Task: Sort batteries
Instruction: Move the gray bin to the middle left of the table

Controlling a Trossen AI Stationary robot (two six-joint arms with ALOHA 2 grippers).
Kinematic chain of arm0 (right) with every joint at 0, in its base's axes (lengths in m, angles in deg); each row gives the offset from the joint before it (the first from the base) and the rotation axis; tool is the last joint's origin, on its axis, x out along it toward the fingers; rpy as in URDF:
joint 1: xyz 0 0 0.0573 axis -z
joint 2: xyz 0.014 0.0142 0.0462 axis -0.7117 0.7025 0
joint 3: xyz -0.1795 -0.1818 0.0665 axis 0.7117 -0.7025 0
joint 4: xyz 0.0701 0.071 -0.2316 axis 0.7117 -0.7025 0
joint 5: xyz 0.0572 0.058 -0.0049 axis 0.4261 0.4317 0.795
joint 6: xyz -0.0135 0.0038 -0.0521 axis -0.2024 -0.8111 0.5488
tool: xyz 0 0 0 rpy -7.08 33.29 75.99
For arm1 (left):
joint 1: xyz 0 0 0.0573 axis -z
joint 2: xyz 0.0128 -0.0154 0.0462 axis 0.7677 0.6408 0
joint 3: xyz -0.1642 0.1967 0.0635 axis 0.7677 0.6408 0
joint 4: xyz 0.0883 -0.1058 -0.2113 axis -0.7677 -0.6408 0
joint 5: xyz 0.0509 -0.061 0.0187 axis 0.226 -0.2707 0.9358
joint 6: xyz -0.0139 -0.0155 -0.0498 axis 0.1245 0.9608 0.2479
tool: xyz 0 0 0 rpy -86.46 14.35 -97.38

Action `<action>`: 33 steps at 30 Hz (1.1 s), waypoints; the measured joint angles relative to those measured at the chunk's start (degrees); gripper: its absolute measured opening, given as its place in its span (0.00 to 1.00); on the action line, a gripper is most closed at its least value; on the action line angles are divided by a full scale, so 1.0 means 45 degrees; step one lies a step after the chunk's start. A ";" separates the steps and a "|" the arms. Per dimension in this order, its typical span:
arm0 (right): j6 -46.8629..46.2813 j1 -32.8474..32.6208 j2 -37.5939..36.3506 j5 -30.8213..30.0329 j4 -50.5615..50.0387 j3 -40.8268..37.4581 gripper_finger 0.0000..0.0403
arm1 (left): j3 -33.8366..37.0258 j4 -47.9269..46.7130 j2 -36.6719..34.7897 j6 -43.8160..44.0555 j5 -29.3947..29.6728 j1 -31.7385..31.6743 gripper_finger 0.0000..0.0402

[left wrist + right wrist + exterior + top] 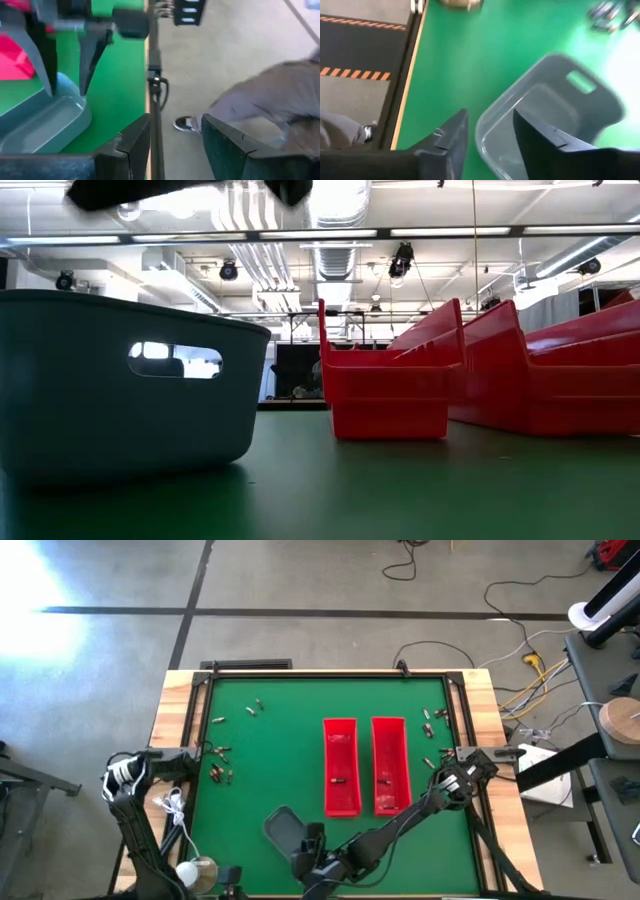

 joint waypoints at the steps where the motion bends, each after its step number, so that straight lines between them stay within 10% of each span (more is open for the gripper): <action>1: 0.0221 -0.0096 -0.0229 -0.0079 0.0006 0.0000 0.42 | 0.0000 0.0000 0.0200 0.0278 0.0294 -0.0001 0.39; 9: 0.0510 -0.1531 -0.1723 -0.0593 -0.1088 0.0015 0.50 | 0.0000 0.0008 0.2199 0.3404 0.1845 -0.0197 0.39; 21: 0.0127 -0.2397 0.0034 0.0475 -0.1134 -0.0160 0.50 | 0.0052 -0.6082 0.2261 0.7191 -0.0355 -0.0955 0.39; 33: -0.0029 -0.0653 0.0789 0.0638 -0.0892 0.0024 0.50 | 0.4371 -0.2176 -0.0435 0.5704 -0.1740 -0.1933 0.39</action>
